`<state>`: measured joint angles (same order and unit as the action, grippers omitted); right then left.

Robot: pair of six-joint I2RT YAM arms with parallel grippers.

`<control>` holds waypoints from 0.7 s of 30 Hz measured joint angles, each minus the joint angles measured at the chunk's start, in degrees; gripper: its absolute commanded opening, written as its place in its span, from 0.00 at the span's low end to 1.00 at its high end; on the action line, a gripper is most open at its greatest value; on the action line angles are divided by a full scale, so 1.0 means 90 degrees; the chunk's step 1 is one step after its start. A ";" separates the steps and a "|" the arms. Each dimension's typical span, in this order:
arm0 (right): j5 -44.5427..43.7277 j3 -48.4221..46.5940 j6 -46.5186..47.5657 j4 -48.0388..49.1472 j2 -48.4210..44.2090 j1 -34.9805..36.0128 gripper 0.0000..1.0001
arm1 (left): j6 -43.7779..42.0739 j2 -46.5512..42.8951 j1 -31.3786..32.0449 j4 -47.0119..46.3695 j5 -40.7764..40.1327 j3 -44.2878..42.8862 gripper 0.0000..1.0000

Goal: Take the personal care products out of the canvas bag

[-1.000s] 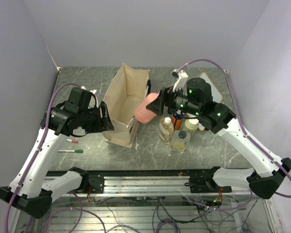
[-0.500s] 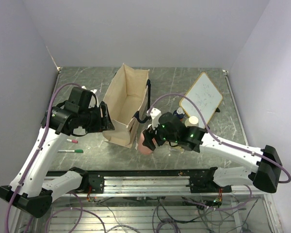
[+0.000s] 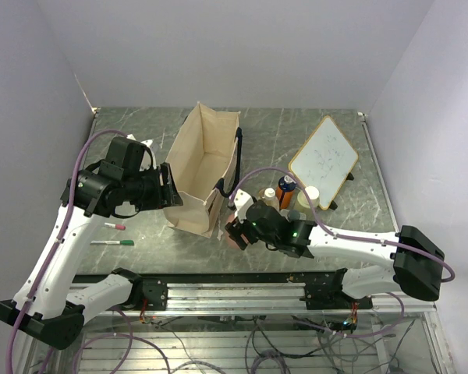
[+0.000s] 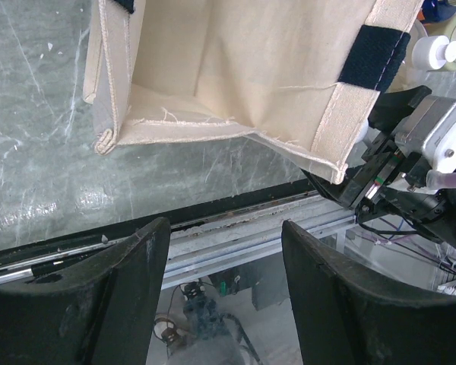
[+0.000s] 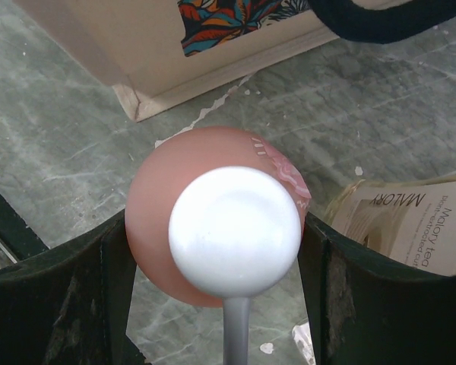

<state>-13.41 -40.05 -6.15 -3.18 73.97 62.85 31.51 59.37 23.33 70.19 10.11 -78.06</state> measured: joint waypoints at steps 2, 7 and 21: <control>-0.0112 0.0046 -0.0010 0.0087 0.0000 0.0049 0.30 | 0.0002 0.0000 0.0000 -0.0002 0.0000 0.0000 0.71; -0.0253 -0.0027 -0.0185 -0.0053 0.0015 0.0117 0.90 | 0.0000 0.0051 0.0000 0.0022 -0.0015 -0.0039 0.73; -0.1353 -0.1387 -0.1066 -0.1394 -0.1158 0.0168 1.00 | 0.0075 0.0039 0.0000 0.0070 -0.0306 -0.0342 0.73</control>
<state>-25.58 -52.53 -15.75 -15.73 63.55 64.36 32.18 59.72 23.33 70.83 7.35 -81.14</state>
